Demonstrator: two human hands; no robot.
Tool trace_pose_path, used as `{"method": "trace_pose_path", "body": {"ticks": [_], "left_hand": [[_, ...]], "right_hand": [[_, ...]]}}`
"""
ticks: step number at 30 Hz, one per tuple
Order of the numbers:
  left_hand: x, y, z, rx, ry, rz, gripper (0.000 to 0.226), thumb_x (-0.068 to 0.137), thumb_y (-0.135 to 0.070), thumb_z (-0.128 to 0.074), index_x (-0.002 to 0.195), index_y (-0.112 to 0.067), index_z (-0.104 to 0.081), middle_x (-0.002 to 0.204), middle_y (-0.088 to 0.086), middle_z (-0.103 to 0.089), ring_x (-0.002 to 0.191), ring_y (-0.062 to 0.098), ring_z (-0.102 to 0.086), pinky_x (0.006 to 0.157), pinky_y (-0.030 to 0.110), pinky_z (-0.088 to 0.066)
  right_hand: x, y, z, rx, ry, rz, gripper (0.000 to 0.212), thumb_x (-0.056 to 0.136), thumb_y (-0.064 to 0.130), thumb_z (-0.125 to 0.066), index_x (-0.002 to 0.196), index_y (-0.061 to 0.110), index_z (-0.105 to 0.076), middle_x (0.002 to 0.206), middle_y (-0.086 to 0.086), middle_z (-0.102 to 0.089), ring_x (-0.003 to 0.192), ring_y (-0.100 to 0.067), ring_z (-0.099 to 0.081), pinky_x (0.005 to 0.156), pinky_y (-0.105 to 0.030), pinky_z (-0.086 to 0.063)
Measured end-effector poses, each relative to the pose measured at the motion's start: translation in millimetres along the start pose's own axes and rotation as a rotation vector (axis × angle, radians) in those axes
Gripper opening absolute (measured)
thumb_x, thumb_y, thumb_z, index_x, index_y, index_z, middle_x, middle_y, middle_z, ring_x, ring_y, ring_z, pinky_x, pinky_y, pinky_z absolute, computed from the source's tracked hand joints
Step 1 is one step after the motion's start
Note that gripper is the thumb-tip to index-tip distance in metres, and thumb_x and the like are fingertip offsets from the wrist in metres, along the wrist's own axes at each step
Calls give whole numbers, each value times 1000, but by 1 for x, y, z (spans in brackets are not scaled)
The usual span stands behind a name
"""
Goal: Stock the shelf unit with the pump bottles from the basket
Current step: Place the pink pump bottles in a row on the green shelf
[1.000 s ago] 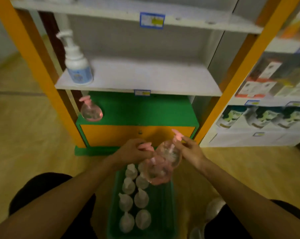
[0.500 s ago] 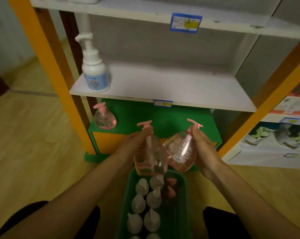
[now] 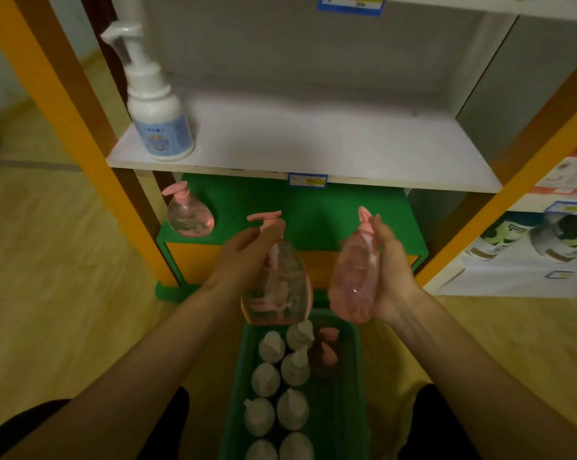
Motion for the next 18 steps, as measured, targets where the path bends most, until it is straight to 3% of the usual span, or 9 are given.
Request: {"method": "trace_pose_path", "body": {"ticks": [3,7,9,12,16,18], "left_hand": [[-1,3,-1,13,-18,11,37,82,-55,-57,99,-24,-66,90,0,-70,84,18,-65,64,27,-44],[-2,4,2,14,-21,22,39,83,-54,-57,104,-22,-65,91,0,-70,83,16,-64,62,25,-44],[-2,6,4,8,-25,34,41,82,-55,-57,106,-22,-65,94,1,-69,86,19,-64,69,29,-48],[0,11,9,11,-49,66,44,81,-57,-57,109,-24,-63,100,4,-68,93,25,-62,83,39,-50],[1,12,13,-3,-60,58,36,80,-57,-58,97,-26,-65,92,1,-69,87,22,-63,69,30,-47],[2,13,15,-3,-66,53,35,79,-58,-59,95,-27,-66,90,0,-70,85,21,-64,66,27,-44]], "right_hand": [[-5,-7,-4,-52,23,-51,48,63,67,-70,71,19,-71,54,-3,-68,47,-18,-65,52,-30,-52],[-5,-12,-5,-9,51,-70,38,72,55,-67,77,18,-64,61,-3,-64,63,-20,-58,65,-32,-51],[-5,-13,-6,80,61,-63,32,74,51,-67,74,19,-64,62,-3,-63,63,-20,-58,64,-32,-55],[-4,-11,-6,164,97,-32,32,75,49,-71,78,18,-67,69,-7,-66,64,-24,-63,78,-42,-53],[-4,-15,-5,78,125,-112,51,80,58,-63,105,13,-66,95,-10,-72,74,-27,-70,71,-40,-52],[-6,-21,-6,40,134,-160,56,82,58,-60,111,10,-66,96,-10,-72,77,-27,-69,72,-41,-50]]}}
Point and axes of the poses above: each hand's wrist, its own x-axis towards the middle knuckle, its own z-axis out of the back of the hand, y = z × x, the point moved 8 cm from there along x, towards the middle knuckle
